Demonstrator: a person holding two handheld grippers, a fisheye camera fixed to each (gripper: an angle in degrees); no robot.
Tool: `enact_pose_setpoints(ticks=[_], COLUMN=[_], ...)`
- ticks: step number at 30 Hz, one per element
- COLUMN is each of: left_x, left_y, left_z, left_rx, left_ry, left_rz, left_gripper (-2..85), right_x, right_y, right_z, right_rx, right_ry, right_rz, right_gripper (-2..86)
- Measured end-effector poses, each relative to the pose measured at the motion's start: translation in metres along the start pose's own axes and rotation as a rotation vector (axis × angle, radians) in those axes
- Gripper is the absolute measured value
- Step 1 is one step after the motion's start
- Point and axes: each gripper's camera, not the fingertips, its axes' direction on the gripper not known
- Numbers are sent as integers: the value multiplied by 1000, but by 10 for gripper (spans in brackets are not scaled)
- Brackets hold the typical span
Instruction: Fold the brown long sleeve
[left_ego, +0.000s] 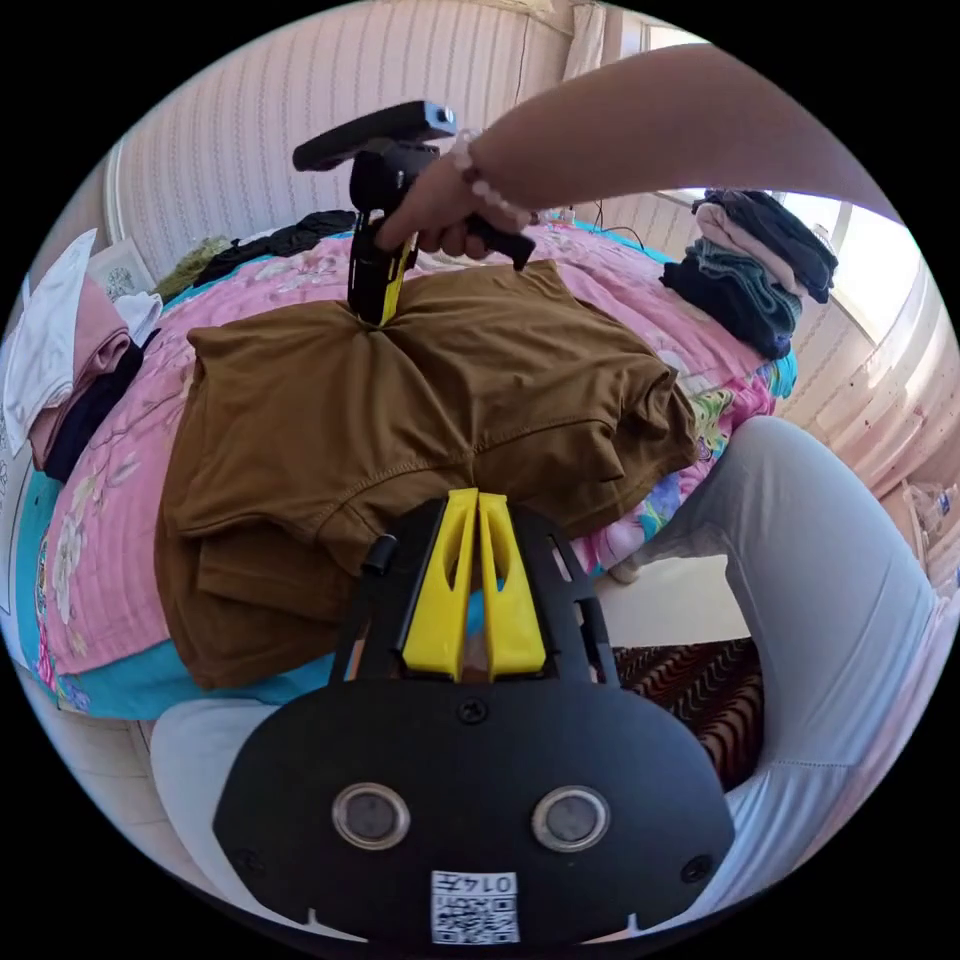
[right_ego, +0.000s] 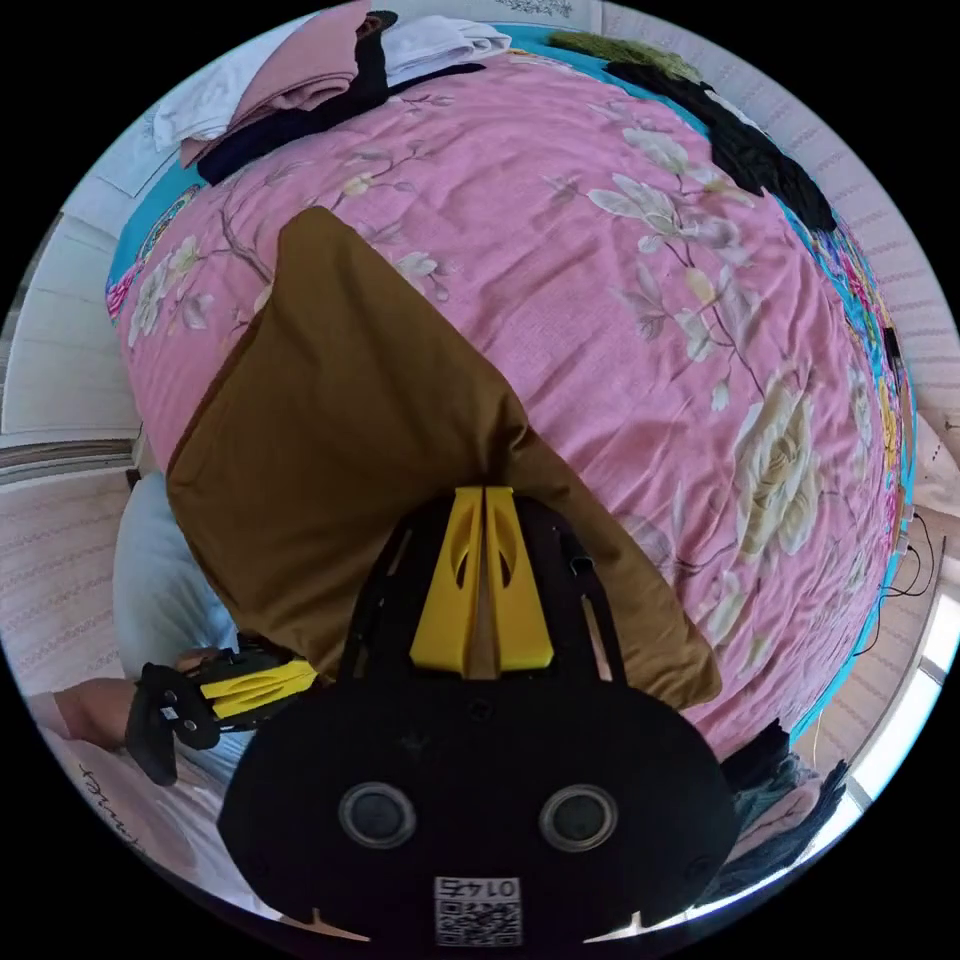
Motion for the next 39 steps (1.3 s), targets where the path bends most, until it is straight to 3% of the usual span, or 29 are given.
enact_pose_setpoints(ticks=[2, 6, 10, 14, 17, 20, 24, 27, 33, 35, 39], left_x=[-3, -10, 9, 45, 67, 81, 96, 108, 117, 109, 76], left_y=[6, 13, 25, 26, 22, 16, 6, -7, -52, -69, -85], left_z=[-1, -13, -48, -57, -53, -44, -28, -17, -2, -2, -2], left_rx=[-5, 17, 213, 269, 242, 204, 144, 104, 62, 45, 62], left_ry=[25, 95, 116, 166, 210, 215, 197, 189, 169, 140, 173], left_rz=[-22, -80, 12, 163, 225, 246, 315, 359, 349, 294, 191], left_gripper=[-10, -9, 0, 61, 111, 159, 190, 213, 161, 82, 12], right_x=[22, 46, 90, 128, 142, 159, 190, 206, 239, 248, 278], right_y=[0, 32, 145, 277, 337, 357, 357, 369, 384, 376, 370], right_z=[-3, -29, -61, -54, -37, -13, 3, -21, -69, -77, -92], right_rx=[33, 138, 310, 333, 293, 262, 201, 288, 458, 458, 521], right_ry=[-64, -122, -230, -249, -269, -336, -440, -524, -790, -849, -732], right_rz=[94, 62, 150, 352, 480, 546, 620, 605, 519, 450, 444], right_gripper=[-4, -3, 2, 42, 101, 104, 29, 14, 12, 21, 50])
